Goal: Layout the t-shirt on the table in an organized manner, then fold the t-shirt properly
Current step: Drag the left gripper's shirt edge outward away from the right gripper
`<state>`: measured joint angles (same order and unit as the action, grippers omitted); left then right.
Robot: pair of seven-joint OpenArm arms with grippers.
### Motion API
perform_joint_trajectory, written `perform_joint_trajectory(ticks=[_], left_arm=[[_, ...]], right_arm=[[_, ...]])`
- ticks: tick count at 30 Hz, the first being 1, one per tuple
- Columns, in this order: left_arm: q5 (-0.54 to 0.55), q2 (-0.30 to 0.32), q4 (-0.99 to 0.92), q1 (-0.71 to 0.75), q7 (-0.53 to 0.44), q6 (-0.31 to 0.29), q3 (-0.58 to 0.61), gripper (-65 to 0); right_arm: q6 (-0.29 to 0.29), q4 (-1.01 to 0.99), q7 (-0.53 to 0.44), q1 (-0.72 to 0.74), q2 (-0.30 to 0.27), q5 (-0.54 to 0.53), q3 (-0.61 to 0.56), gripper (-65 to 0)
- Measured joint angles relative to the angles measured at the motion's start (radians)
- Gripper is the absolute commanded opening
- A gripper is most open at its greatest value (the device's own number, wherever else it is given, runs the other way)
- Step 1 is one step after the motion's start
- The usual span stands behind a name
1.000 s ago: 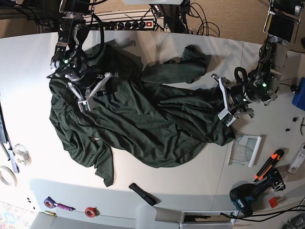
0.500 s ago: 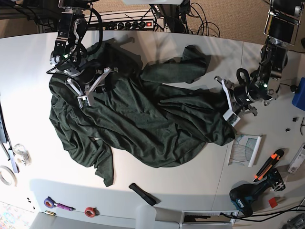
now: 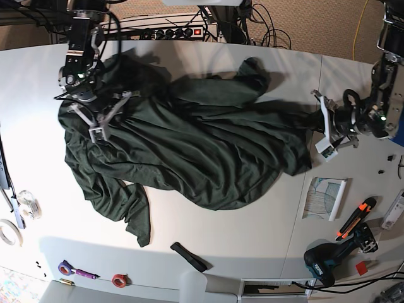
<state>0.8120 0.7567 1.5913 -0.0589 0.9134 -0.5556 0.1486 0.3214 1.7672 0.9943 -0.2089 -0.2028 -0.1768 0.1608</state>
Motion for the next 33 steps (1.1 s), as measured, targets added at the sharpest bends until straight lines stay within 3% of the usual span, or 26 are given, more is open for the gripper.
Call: perform_joint_trajectory(ticks=[8, 12, 14, 20, 23, 24, 29, 33], left_arm=[[0.212, 0.014, 0.001, 0.063, 0.081, -0.108, -0.257, -65.0], [0.300, 0.015, -0.001, 0.102, 0.169, -0.109, -0.356, -65.0], [0.350, 0.016, 0.000, 0.134, 0.195, -0.144, -0.388, -65.0], [0.387, 0.014, -0.001, 0.223, 0.222, -0.145, -0.403, -65.0], [0.375, 0.015, -0.001, 0.232, 0.240, -0.142, -0.403, -35.1], [0.374, 0.016, -0.001, 0.233, 0.235, -0.140, -0.403, -30.4], [0.379, 0.014, -0.001, 0.214, 0.153, -0.118, -0.403, -31.4], [0.394, -0.048, -0.001, 0.145, 0.134, -0.119, -0.406, -40.7]], right_arm=[[-0.060, -0.002, 0.011, -0.002, -0.031, 0.016, 0.000, -49.5], [-0.061, -0.002, 0.013, -0.002, -0.030, 0.017, 0.000, -49.5], [-0.067, -0.002, 0.014, -0.002, -0.030, 0.017, 0.000, -49.5], [-0.079, -0.002, 0.014, -0.002, -0.031, 0.019, 0.000, -49.5], [-0.087, -0.002, 0.014, -0.002, -0.031, 0.023, 0.000, -49.5], [-0.089, -0.002, 0.013, -0.002, -0.032, 0.032, 0.000, -49.5], [-0.090, -0.003, -0.001, -0.002, -0.033, 0.046, 0.001, -49.4], [-0.092, 0.060, 0.058, 0.004, -0.032, 0.074, 0.000, -49.4]])
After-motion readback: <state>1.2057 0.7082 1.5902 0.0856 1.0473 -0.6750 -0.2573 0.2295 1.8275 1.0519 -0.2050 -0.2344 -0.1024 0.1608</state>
